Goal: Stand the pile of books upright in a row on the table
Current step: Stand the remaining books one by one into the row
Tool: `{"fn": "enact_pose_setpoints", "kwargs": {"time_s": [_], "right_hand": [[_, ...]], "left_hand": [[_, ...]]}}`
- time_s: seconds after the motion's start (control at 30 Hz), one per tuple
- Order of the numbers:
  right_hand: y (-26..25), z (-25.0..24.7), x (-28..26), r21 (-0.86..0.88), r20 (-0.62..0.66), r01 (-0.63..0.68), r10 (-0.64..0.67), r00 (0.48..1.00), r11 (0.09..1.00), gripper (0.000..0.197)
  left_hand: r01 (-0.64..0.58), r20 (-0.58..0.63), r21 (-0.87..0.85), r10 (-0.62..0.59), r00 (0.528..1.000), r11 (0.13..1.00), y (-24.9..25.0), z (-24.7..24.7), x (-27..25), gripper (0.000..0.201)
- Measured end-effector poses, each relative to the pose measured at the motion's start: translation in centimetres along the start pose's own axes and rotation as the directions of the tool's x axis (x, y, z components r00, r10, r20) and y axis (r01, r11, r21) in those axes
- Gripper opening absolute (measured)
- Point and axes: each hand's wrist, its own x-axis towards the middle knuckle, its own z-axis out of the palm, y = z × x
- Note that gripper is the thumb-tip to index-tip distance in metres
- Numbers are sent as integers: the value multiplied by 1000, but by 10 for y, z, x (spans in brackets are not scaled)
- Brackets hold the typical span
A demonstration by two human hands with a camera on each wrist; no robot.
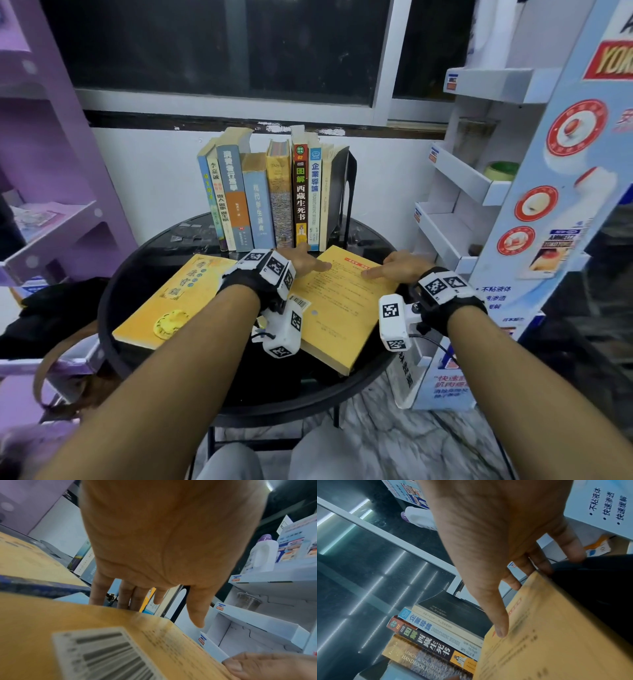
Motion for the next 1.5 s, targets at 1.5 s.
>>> {"fn": "enact_pose_setpoints", "kwargs": {"time_s": [1.5], "right_hand": [[-18, -25, -14, 263, -243, 161, -97, 965, 951, 78]], "left_hand": [[-174, -58, -55, 171, 984, 983, 22, -29, -44, 57]]}}
